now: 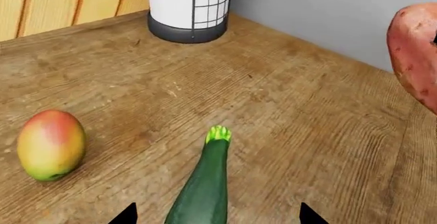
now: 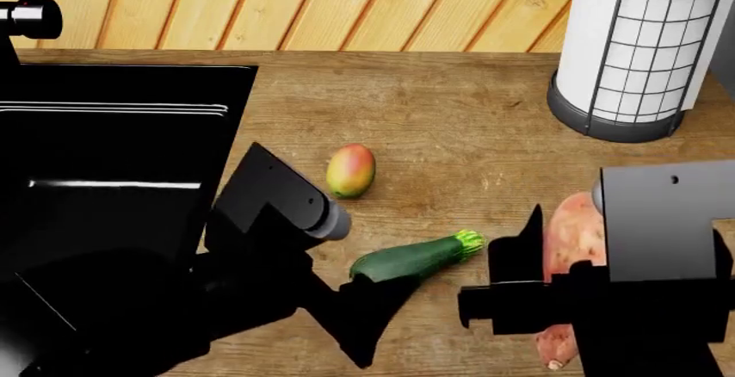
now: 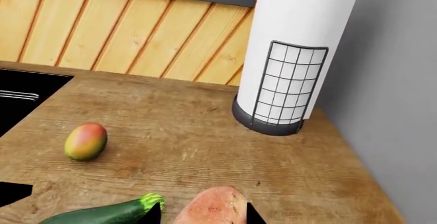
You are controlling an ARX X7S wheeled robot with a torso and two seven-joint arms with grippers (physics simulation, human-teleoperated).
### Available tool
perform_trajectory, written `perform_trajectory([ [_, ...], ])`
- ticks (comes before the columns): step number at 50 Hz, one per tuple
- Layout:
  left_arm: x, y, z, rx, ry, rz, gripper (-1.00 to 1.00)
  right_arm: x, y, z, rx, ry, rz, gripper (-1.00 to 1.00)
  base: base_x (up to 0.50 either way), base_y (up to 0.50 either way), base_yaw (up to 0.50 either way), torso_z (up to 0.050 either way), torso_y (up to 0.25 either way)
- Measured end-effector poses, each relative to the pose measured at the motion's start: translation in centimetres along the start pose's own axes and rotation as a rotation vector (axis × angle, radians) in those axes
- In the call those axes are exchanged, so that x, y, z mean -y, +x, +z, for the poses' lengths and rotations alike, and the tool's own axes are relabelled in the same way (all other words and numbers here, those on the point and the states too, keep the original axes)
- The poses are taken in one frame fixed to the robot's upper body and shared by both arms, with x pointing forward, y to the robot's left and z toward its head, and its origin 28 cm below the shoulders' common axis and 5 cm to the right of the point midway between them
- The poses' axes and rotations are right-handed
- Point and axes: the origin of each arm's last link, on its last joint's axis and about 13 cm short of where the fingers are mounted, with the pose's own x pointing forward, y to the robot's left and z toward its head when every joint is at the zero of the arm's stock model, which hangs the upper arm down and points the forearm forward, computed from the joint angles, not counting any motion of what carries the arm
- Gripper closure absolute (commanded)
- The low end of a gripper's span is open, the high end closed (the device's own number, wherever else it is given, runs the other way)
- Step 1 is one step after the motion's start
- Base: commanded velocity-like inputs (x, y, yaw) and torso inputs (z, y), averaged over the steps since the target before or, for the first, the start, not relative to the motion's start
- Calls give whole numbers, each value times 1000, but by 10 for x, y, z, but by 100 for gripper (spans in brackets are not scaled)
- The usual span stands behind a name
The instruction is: There is a mixed pile of frozen fruits and vegetables on the counter. Locate all the frozen vegetables and place the items in a bowl on the counter. Take all the frozen fruits and defrost them in a running sink.
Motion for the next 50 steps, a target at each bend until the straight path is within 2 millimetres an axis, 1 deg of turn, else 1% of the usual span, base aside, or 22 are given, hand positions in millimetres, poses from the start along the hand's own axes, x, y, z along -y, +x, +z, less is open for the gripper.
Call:
perform_trajectory([
  [8,-6,15,-5,-41,-12,-22,-100,0,-1,-2,-10,7,8,100,0,0,0,0,0],
  [17,-15,28,-11,-78,-27,-18,-100,-1,-3,-5,-23,19,22,100,0,0,0,0,1],
  [33,-23,41,-21,-123,-48,-12,-100,0,-6,-8,-33,32,32,100,0,0,0,0,0],
  [34,-24,41,-21,-125,-49,-11,100,0,-6,-8,-33,33,32,100,0,0,0,0,0],
  [43,-19,38,-18,-101,-32,-8,100,2,-5,-9,-13,47,45,100,0,0,0,0,0],
  [50,-15,27,-9,-47,-13,25,100,5,-4,-11,5,51,57,100,0,0,0,0,0],
])
